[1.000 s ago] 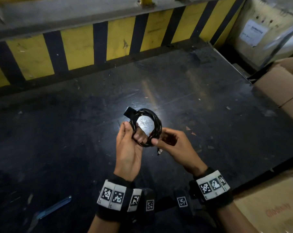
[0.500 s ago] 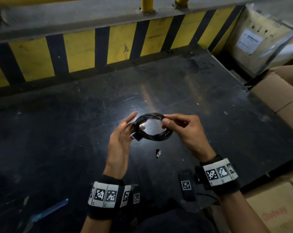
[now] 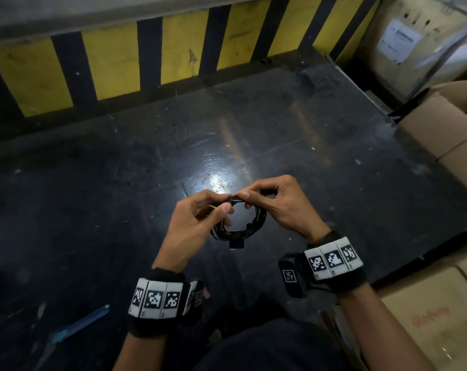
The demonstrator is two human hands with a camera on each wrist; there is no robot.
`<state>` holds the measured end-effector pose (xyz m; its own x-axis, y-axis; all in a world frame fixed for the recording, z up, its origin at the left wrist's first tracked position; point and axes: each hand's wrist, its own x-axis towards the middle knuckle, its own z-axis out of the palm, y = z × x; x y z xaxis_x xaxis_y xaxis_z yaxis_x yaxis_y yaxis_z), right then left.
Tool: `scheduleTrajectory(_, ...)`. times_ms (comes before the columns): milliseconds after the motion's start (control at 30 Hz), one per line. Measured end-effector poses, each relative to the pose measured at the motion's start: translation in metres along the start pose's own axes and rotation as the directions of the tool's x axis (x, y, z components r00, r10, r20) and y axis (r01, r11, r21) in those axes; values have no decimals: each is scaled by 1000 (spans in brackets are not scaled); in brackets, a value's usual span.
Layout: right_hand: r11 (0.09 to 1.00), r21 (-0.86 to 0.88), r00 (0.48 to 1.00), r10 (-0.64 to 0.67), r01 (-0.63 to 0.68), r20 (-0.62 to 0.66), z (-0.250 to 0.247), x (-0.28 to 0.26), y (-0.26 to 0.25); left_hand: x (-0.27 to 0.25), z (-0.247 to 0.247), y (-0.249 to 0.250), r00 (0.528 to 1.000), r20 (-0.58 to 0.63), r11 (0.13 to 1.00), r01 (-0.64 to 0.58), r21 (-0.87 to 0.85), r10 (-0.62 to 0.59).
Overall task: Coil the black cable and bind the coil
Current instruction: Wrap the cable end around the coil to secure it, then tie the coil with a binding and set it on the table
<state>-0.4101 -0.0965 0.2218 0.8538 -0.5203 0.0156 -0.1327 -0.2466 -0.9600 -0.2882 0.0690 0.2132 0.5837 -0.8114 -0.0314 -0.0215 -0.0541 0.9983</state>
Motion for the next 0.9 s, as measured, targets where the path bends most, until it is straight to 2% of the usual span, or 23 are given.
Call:
scheduleTrajectory(133, 986, 103, 990, 136, -131, -40, 14, 7, 29, -5, -3, -22, 990, -110, 996, 84, -22, -86)
scheduleTrajectory(233, 963, 29, 954, 270, -268, -133, 20, 17, 75, -9, -10, -44, 968, -214, 990, 141, 18, -134)
scheduleTrajectory(300, 907, -156, 912, 357, -390, -204, 22, 22, 113, -12, -15, -56, 947, -272, 983, 181, 21, -169)
scheduleTrajectory(367, 796, -304, 851, 475, -524, -224, 28, 24, 149, -15, -19, -66, 926, -322, 977, 211, 18, -194)
scheduleTrajectory(500, 647, -338, 727, 643, -684, -241, 46, 25, 195, -19, -27, -82, 900, -379, 968, 249, 36, -217)
scheduleTrajectory(600, 617, -314, 690, 679, -721, -250, 61, 28, 208, -20, -30, -88, 887, -396, 960, 277, 44, -238)
scheduleTrajectory(766, 615, -333, 699, 637, -715, -323, 78, 31, 215, -20, -31, -94, 871, -416, 953, 301, 35, -260)
scheduleTrajectory(900, 622, -286, 685, 652, -729, -326, 74, 31, 220, -20, -33, -97, 866, -424, 952, 304, 26, -264)
